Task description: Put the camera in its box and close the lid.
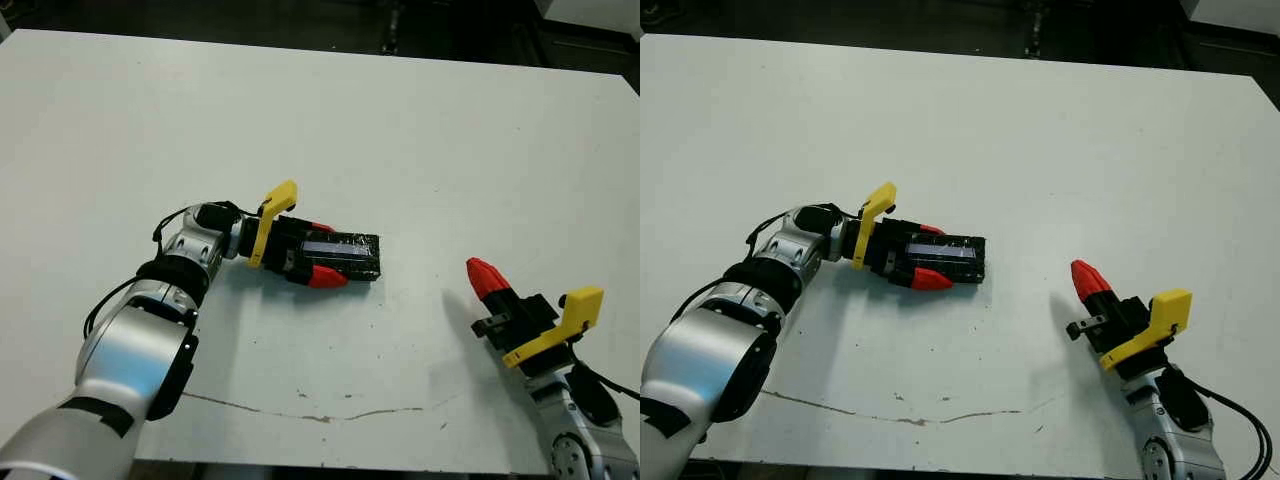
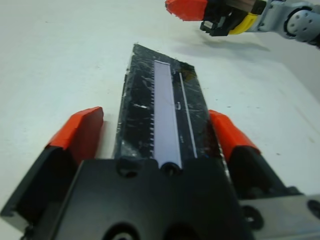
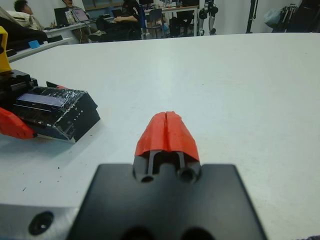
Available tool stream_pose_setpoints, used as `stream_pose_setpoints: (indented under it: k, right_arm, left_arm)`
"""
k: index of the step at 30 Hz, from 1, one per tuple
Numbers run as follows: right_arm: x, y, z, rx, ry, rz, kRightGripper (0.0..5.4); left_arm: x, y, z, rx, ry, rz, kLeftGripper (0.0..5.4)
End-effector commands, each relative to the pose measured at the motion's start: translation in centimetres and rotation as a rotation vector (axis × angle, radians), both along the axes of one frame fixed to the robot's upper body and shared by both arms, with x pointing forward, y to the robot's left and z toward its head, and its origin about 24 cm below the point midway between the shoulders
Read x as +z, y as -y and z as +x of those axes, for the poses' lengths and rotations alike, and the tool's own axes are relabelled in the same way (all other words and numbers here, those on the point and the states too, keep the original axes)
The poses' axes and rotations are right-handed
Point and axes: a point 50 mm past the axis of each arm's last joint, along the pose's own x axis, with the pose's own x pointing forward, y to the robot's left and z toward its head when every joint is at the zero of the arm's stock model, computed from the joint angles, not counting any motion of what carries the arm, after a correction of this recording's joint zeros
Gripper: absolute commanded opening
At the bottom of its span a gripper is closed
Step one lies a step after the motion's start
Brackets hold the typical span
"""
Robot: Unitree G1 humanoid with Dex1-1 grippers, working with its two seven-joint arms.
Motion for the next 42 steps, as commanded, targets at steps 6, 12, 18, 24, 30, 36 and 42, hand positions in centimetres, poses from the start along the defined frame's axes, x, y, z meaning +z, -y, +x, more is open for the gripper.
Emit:
stream_pose_setpoints:
  k: [6,12,18,24,30,36,42]
  right_arm:
    - [-0.2,0.5,-0.2,-0.011,-0.016,-0.02,0.0]
    - [-0.2,0.5,-0.2,-0.008,-0.013,-0.02,0.0]
    - [-0.2,0.5,-0.2,-0.001,-0.016,-0.01,0.0]
    - [-0.3,0.5,-0.2,-0.004,-0.012,-0.008,0.0]
    - [-0.2,0.5,-0.3,-0.009,-0.023,-0.012,0.0]
    - [-0.2,0.5,-0.3,-0.003,-0.021,-0.014,0.0]
    - [-0.3,0.4,-0.2,-0.002,-0.021,-0.005,0.0]
  left_arm:
    - [-3.8,0.2,-1.9,0.021,-0.122,0.054,5.39]
    - [-3.9,-0.3,-1.8,0.058,-0.152,0.038,5.39]
    - [-3.5,-1.3,-1.5,0.083,-0.109,0.032,5.39]
    - [-3.5,-2.9,-1.5,0.173,-0.118,-0.042,5.39]
    - [-4.2,-3.9,-2.5,0.302,-0.111,-0.123,5.39]
    - [-5.3,-4.1,-4.4,0.466,-0.158,-0.143,5.39]
    - [-5.8,-4.6,-5.8,0.515,-0.206,-0.13,5.39]
